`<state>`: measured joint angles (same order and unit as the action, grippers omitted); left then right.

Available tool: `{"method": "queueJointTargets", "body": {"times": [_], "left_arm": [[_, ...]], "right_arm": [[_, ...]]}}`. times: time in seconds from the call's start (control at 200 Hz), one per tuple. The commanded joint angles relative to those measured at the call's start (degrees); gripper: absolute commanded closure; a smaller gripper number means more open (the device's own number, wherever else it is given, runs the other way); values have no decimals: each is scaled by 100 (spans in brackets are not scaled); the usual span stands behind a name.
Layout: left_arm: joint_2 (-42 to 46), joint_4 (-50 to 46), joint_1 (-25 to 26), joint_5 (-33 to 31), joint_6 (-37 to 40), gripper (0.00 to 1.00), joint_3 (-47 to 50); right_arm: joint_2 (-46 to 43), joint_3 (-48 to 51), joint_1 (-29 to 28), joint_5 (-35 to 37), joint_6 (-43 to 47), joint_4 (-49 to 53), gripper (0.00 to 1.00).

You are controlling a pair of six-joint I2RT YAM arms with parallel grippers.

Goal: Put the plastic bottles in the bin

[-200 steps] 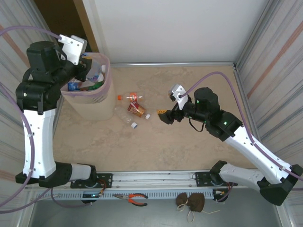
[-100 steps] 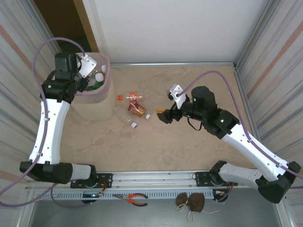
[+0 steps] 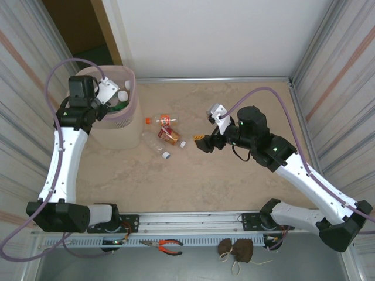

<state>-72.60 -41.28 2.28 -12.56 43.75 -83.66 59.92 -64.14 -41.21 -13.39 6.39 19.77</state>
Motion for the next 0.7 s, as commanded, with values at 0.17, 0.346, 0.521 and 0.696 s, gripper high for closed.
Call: {"method": "queueJointTargets", "body": {"times": [0.17,0.346,0.521,0.696], "left_arm": [[136,-803,-25,1245,-445,36,-800],[-55,-1109,-91,1835,-931,31,-1397],[-271,-1335,-218,2134,-1326,49,-1601],[-548,-1702,-428,2311,-1781,66,-1525]], "right_arm": [[-68,-178,45,-101,-76,14,11],[-121,-187,42,-84,-104,27,11],[-165,-156,41,-48,-138,29,11],[-175,-144,28,-29,-165,61,11]]}}
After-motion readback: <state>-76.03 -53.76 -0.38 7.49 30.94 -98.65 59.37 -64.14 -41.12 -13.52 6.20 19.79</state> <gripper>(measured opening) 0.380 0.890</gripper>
